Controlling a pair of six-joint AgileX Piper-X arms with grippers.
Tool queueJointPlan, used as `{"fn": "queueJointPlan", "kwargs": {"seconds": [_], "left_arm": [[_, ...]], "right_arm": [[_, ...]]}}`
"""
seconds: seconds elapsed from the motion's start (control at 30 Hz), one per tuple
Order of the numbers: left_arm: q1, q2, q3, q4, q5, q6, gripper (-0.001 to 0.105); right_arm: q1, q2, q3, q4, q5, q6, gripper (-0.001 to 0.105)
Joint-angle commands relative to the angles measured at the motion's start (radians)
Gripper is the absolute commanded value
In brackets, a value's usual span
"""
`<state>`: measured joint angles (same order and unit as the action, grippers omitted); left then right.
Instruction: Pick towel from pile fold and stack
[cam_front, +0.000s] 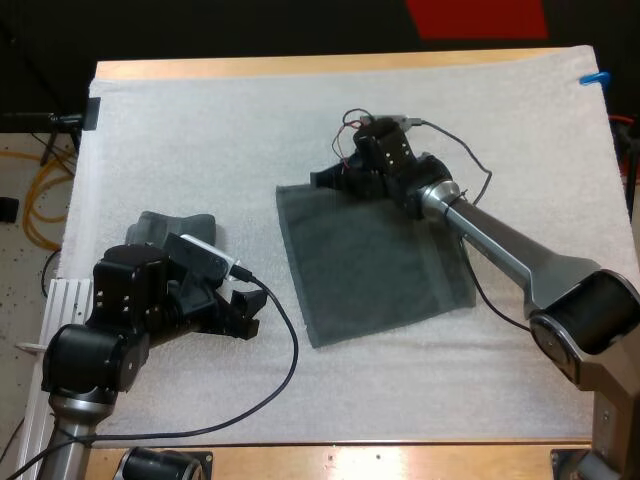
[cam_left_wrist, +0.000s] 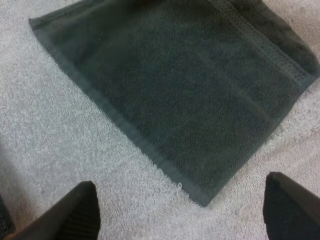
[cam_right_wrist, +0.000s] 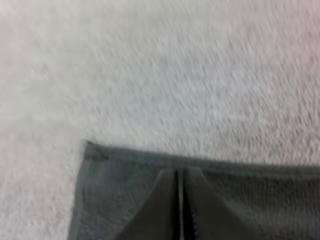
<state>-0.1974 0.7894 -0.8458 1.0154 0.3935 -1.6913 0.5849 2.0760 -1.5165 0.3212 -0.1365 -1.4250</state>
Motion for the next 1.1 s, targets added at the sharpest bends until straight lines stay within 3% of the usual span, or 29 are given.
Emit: {"fn": "queueJointPlan", "kwargs": {"seconds": [0.0,0.4,0.57,0.63,0.73,0.8,0.87,1.07], "left_arm": [[0.000,-0.005,-0.006,0.004,0.001,-0.001,0.066],[0.000,-0.005,-0.006,-0.014,0.003,-0.001,0.066],[0.000,-0.005,-0.006,-0.014,0.006,-0.001,0.066],[0.000,-0.005,-0.006,-0.014,0.006,-0.001,0.066],[0.000,-0.005,-0.006,-0.014,0.006,-0.001,0.066],[0.000,-0.005,-0.006,-0.014,0.006,-0.001,0.066],[0.000,-0.005,-0.006,-0.014,0.006,-0.001,0.066],[0.000,-0.005,-0.006,-0.014,0.006,-0.001,0.066]], "right_arm": [[0.002,-0.024,-0.008,-0.018,0.001,0.001,0.000],[0.002,-0.265,-0.008,0.058,-0.003,-0.004,0.000],[-0.003,-0.391,-0.008,0.174,-0.003,-0.088,0.002],[-0.003,-0.436,-0.008,0.231,-0.003,-0.126,0.013],[-0.003,-0.500,-0.008,0.344,-0.003,-0.158,0.044],[-0.003,-0.544,-0.008,0.436,0.005,-0.180,0.071],[-0.003,-0.575,-0.008,0.511,0.025,-0.196,0.083],[-0.003,-0.673,-0.008,0.691,0.203,-0.229,0.078]]}}
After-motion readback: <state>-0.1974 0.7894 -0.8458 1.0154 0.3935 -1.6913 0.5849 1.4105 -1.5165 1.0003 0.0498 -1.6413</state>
